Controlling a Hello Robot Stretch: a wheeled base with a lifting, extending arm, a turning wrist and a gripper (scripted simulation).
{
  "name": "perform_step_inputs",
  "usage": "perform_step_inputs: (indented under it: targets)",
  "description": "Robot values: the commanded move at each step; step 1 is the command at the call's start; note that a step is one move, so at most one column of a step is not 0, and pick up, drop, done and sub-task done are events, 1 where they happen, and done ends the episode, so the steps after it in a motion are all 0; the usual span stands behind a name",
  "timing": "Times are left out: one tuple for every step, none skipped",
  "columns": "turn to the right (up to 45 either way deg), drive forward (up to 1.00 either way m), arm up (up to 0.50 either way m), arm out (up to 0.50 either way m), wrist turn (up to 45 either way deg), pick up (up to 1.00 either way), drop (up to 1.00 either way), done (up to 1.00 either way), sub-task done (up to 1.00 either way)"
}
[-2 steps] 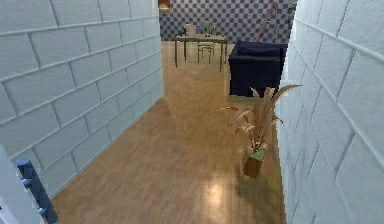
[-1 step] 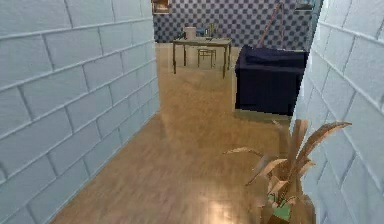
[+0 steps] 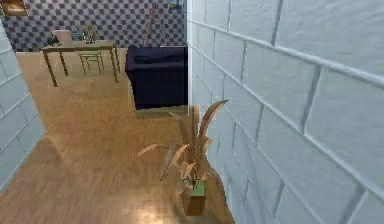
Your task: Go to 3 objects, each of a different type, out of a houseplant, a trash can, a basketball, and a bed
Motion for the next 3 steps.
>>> perform_step_inputs:
  targets:
    - [0.0,0.0,0.0,0.0,0.0,0.0,0.0,0.0,1.0]
    - [45.0,0.0,0.0,0.0,0.0,0.0,0.0,0.0,0.0]
    - [45.0,0.0,0.0,0.0,0.0,0.0,0.0,0.0,0.0]
